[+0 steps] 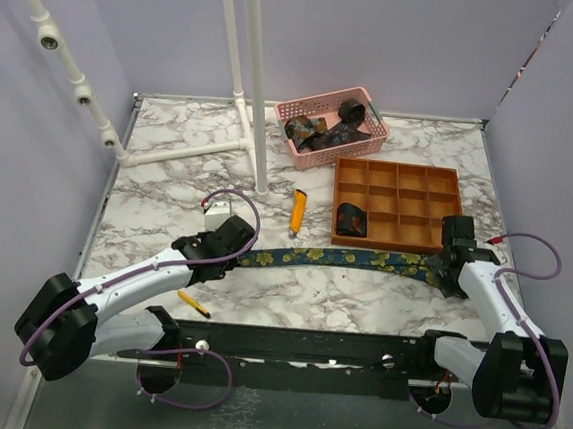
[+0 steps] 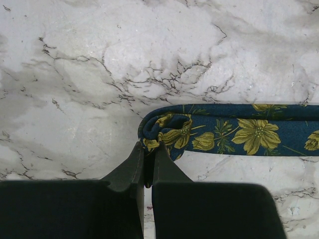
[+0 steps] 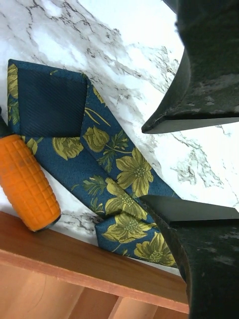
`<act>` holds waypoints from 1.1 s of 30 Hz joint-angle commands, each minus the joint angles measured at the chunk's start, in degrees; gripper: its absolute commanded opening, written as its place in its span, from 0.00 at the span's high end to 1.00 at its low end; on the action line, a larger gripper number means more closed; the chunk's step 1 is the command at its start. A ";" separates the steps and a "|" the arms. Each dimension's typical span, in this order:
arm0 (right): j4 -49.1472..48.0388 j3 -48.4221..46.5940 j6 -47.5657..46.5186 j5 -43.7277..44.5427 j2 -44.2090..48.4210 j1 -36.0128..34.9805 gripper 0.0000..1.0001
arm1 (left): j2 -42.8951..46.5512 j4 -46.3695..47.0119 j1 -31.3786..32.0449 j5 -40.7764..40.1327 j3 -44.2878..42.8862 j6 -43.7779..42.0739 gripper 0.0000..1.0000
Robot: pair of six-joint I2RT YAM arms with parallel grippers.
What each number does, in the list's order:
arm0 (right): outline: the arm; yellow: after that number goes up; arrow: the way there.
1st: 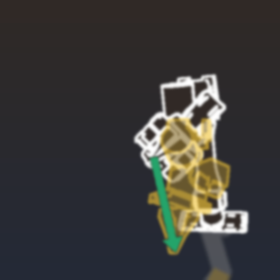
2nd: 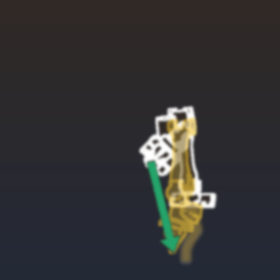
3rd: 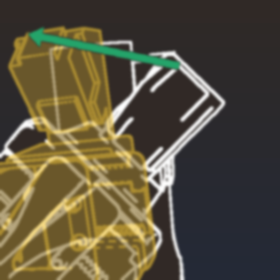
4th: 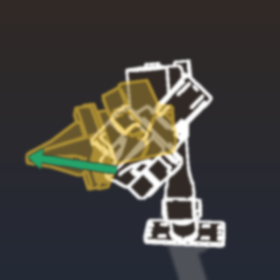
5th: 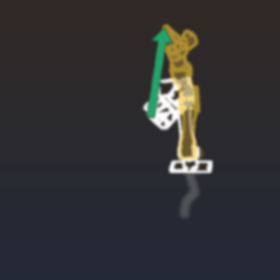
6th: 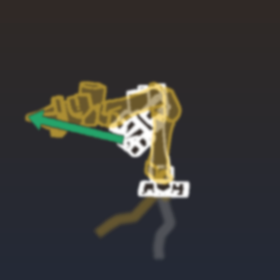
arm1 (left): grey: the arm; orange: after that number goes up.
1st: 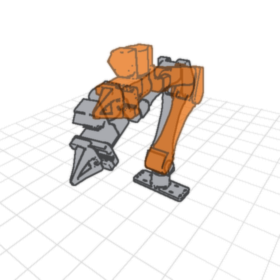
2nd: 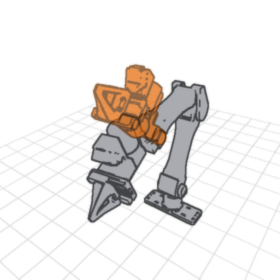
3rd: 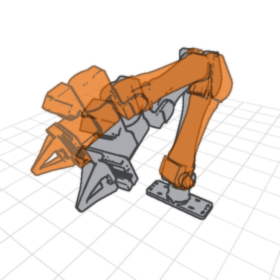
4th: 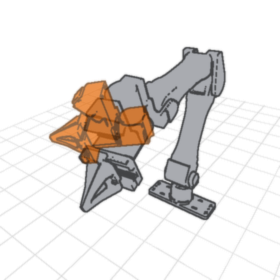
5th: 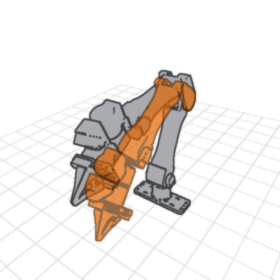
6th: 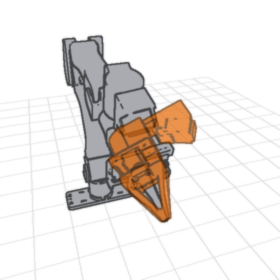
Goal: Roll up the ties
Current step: Flatten out the tie at the center of the board.
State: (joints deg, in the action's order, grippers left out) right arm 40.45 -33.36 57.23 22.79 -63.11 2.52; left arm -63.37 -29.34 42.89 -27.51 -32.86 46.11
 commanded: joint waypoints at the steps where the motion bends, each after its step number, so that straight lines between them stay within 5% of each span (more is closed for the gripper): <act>1: -0.34 -2.21 -3.91 0.43 0.20 0.42 0.44 | 0.32 1.02 0.37 0.83 0.89 -0.01 1.00; 8: -0.93 -4.12 -6.01 -0.66 -7.82 4.92 0.58 | 1.22 1.13 0.48 1.10 1.05 0.04 1.00; 14: -1.50 -5.75 -8.61 -4.01 -14.35 10.12 0.61 | 1.94 1.13 0.77 0.88 1.22 0.10 1.00; 17: -1.68 -6.79 -10.29 -4.86 -17.06 11.51 0.75 | 2.32 1.13 1.03 0.73 1.31 0.21 1.00; 20: -0.96 -8.05 -11.34 -3.83 -18.95 12.44 0.99 | 2.54 1.13 1.48 0.61 1.42 0.30 1.00; 33: 1.85 -16.24 -19.39 4.68 -24.22 15.60 1.00 | 1.18 1.22 2.10 1.12 1.40 0.28 1.00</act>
State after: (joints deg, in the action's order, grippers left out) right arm 40.88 -46.94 41.76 22.55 -85.78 16.58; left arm -61.82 -28.36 44.75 -26.94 -32.32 46.19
